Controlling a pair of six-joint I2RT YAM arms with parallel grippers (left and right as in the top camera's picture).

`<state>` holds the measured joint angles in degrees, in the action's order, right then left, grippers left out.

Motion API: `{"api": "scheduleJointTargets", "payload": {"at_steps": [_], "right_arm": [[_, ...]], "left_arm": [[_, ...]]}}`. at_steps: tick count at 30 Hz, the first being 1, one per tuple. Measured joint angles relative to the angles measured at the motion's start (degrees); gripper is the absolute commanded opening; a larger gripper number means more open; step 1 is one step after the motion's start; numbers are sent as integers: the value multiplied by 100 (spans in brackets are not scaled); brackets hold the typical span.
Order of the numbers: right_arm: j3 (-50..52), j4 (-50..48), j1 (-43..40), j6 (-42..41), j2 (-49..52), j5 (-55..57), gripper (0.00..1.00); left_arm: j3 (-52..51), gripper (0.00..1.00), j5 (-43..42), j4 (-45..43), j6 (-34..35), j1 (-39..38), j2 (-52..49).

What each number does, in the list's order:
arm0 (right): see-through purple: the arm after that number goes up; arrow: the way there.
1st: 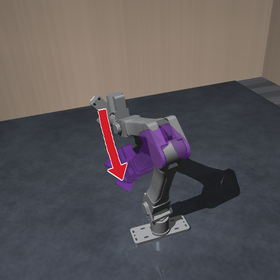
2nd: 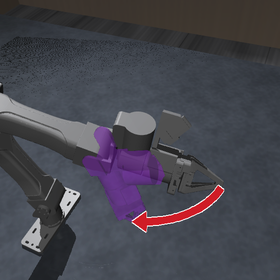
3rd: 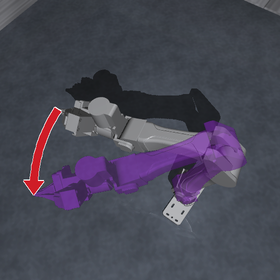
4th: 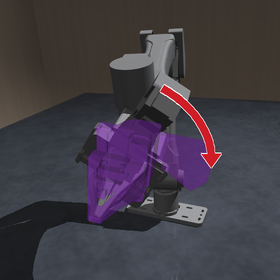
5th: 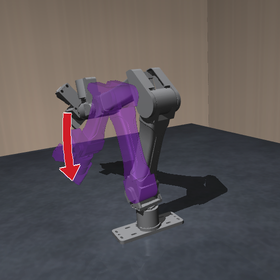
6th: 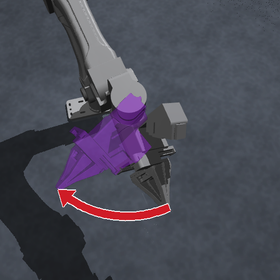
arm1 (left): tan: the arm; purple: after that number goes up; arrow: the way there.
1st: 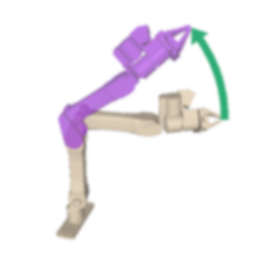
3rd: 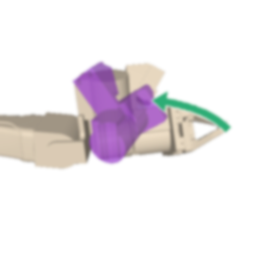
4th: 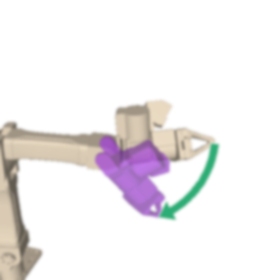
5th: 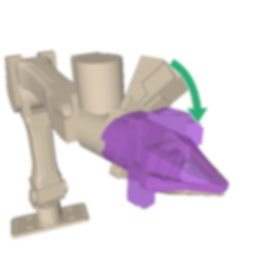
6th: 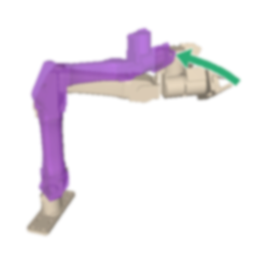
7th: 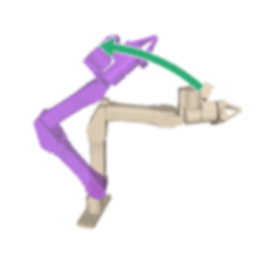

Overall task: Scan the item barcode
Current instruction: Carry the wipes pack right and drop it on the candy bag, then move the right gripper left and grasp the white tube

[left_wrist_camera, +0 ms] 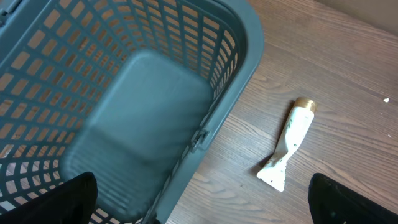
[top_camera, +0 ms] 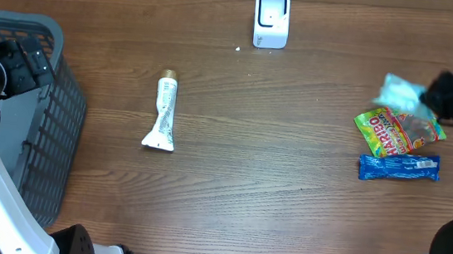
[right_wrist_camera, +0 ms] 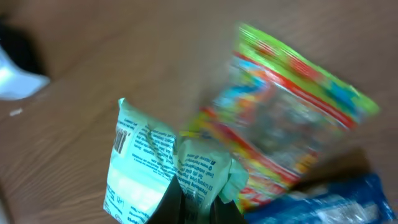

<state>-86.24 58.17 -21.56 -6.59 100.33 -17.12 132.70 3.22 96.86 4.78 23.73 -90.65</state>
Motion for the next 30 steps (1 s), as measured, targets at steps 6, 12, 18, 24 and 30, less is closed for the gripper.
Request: {"api": "scheduleJointTargets", "payload": {"at_steps": [6, 12, 18, 24, 30], "right_arm": [[560, -168, -363, -153, 90, 111, 65], [555, -308, -396, -350, 90, -59, 88], [328, -339, -332, -492, 90, -1261, 98], [205, -1228, 387, -551, 90, -2308, 100], [177, -2717, 1943, -935, 101, -2852, 100]], "left_arm": [[0, 100, 0, 0, 0, 0, 0], [0, 100, 0, 0, 0, 0, 0], [0, 99, 0, 0, 0, 0, 0], [0, 100, 0, 0, 0, 0, 0], [0, 100, 0, 2, 0, 0, 0]]}}
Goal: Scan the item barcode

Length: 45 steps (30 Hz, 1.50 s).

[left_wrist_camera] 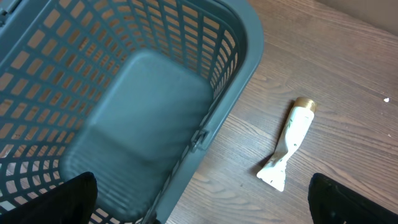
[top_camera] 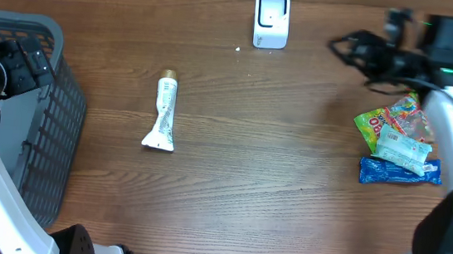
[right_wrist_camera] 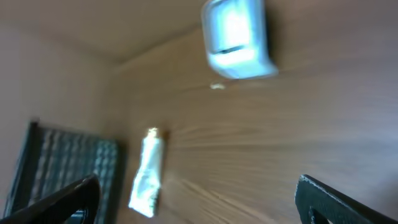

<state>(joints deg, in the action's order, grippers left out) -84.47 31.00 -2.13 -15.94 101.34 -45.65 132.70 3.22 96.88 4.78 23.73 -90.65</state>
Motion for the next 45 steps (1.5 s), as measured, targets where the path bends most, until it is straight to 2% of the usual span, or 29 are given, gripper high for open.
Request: {"api": "scheduleJointTargets", "payload": {"at_steps": [4, 7, 11, 17, 22, 29, 32, 34, 36, 40, 41, 45], "right_arm": [[-35, -1193, 1182, -424, 219, 232, 91], [-184, -1580, 1956, -723, 527, 433, 92], [-1047, -1178, 2706, -984, 1246, 616, 98], [-2706, -205, 3322, -1102, 2476, 1115, 100], [-2892, 125, 3880, -986, 3025, 1932, 100], [-2892, 114, 4660, -767, 3641, 2835, 99], [-2892, 116, 4872, -721, 3799, 3073, 88], [-2892, 155, 4911, -708, 3849, 3169, 75], [-2892, 240, 4903, -745, 3869, 3213, 67], [-2938, 776, 4843, -667, 3869, 3414, 41], [-2944, 940, 4826, -658, 3869, 3482, 30], [-3058, 1381, 4673, -577, 3864, 3611, 13]], "left_arm": [[0, 100, 0, 0, 0, 0, 0], [0, 100, 0, -4, 0, 0, 0], [0, 100, 0, -2, 0, 0, 0], [0, 100, 0, -2, 0, 0, 0], [0, 100, 0, -2, 0, 0, 0], [0, 100, 0, -2, 0, 0, 0], [0, 100, 0, -2, 0, 0, 0], [0, 100, 0, -2, 0, 0, 0], [0, 100, 0, -2, 0, 0, 0], [0, 100, 0, -4, 0, 0, 0], [0, 100, 0, -2, 0, 0, 0], [0, 100, 0, -2, 0, 0, 0]]}}
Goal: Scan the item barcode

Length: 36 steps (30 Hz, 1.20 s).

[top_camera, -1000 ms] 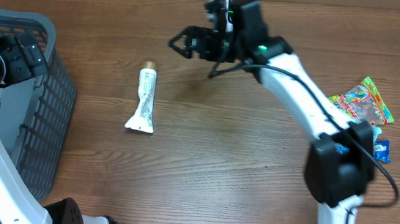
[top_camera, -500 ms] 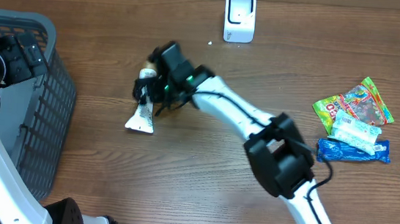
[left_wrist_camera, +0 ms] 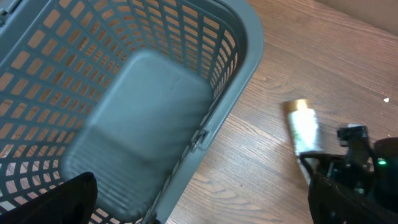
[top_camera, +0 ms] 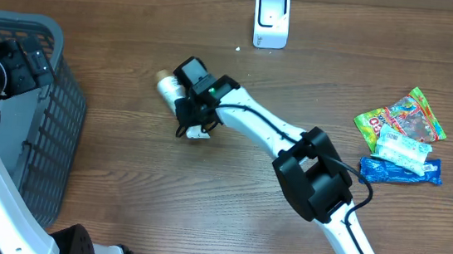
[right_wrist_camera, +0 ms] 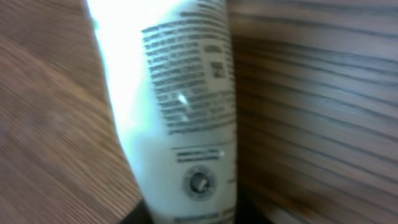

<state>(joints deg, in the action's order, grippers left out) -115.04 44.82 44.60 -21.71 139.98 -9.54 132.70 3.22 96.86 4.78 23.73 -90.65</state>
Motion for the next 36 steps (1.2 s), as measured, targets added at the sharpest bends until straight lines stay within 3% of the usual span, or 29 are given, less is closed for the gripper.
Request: {"api": "scheduleJointTargets", "payload": {"at_steps": [5, 14, 17, 21, 23, 24, 25, 27, 29, 32, 36], "right_arm": [[-61, 525, -363, 643, -52, -26, 4], [-90, 1523, -1147, 1093, -157, -74, 4], [-90, 1749, -1386, 1071, -184, -57, 9], [-85, 1875, -1493, 1069, -245, 57, 25], [-48, 1956, -1462, 1067, -299, 153, 27], [-4, 1982, -1447, 1058, -350, 188, 23], [35, 1989, -1425, 1047, -415, 214, 11], [66, 1950, -1412, 1045, -584, 269, 4], [76, 1869, -1414, 1010, -796, 264, 4], [76, 1635, -1493, 988, -1106, 249, 15], [79, 1600, -1659, 986, -1276, 229, 11]], "left_arm": [[0, 100, 0, 0, 0, 0, 0], [0, 100, 0, 0, 0, 0, 0], [0, 99, 0, 0, 0, 0, 0], [0, 100, 0, 0, 0, 0, 0], [0, 99, 0, 0, 0, 0, 0], [0, 99, 0, 0, 0, 0, 0], [0, 99, 0, 0, 0, 0, 0], [0, 100, 0, 0, 0, 0, 0], [0, 100, 0, 0, 0, 0, 0], [0, 100, 0, 0, 0, 0, 0], [0, 100, 0, 0, 0, 0, 0]]}}
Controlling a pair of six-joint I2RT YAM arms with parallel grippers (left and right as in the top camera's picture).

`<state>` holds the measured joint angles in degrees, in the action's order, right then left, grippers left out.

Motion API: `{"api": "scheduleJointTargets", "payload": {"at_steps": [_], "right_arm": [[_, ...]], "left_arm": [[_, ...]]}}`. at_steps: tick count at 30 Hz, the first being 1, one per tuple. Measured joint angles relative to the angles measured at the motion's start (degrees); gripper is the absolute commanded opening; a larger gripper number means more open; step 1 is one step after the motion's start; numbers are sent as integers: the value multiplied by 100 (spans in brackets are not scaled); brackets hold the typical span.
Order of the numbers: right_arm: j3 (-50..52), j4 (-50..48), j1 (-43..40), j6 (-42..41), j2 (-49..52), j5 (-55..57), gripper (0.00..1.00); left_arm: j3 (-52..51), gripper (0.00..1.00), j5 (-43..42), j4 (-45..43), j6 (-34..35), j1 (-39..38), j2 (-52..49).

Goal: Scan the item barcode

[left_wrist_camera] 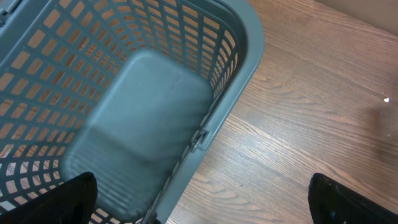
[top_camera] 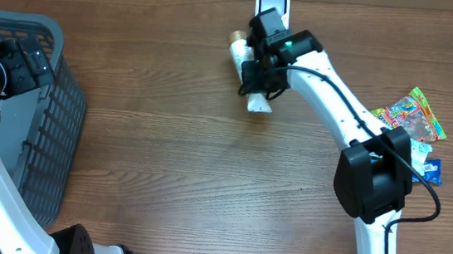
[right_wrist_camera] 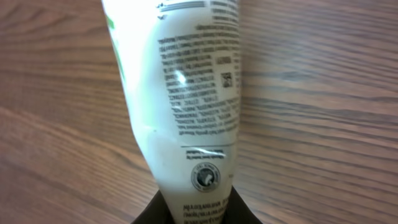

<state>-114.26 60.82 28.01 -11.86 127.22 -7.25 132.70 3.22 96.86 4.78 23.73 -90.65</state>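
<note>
A white tube (top_camera: 243, 62) with a gold cap hangs above the table just in front of the white barcode scanner (top_camera: 272, 10) at the back edge. My right gripper (top_camera: 259, 78) is shut on its crimped end. The right wrist view shows the tube (right_wrist_camera: 180, 93) printed side up, pinched between the dark fingers (right_wrist_camera: 239, 214) of that gripper (right_wrist_camera: 196, 214). My left gripper (left_wrist_camera: 202, 205) stands open over the rim of the grey basket (left_wrist_camera: 242, 74), nothing between its fingers (left_wrist_camera: 71, 199).
The grey basket (top_camera: 60, 119) fills the left edge of the table. At the right lie a colourful candy bag (top_camera: 411, 111), a small pale packet and a blue packet (top_camera: 432, 168), partly behind my right arm.
My right gripper has carried the tube from the left middle of the table up and right to just in front of the scanner. The tube has left the left wrist view.
My right gripper was shut on a pale packet above the snack bags. Then the packet lay on the bags and the gripper was open near the scanner. It then closed on the tube lying at left middle, and now holds it before the scanner. The left arm stayed still.
</note>
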Motion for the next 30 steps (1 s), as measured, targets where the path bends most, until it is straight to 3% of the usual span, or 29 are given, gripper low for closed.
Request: {"api": "scheduleJointTargets", "payload": {"at_steps": [11, 18, 20, 21, 23, 24, 28, 30], "right_arm": [[162, 122, -90, 0, 2, 894, 8], [1143, -271, 22, -308, 17, 1436, 5], [1362, -417, 83, -457, 37, 1609, 11], [1388, -487, 140, -516, 9, 1694, 20], [1447, -601, 210, -590, 2, 1814, 52], [1464, -601, 247, -640, 2, 1847, 64], [1432, -267, 330, -619, 2, 1770, 63], [1298, 42, 352, -560, 4, 1591, 55]], "left_arm": [[0, 100, 0, 0, 0, 0, 0], [0, 99, 0, 0, 2, 0, 0], [0, 100, 0, 0, 0, 0, 0], [0, 100, 0, 0, 0, 0, 0], [0, 100, 0, 0, 0, 0, 0], [0, 100, 0, 0, 2, 0, 0], [0, 100, 0, 0, 0, 0, 0], [0, 100, 0, 0, 0, 0, 0]]}}
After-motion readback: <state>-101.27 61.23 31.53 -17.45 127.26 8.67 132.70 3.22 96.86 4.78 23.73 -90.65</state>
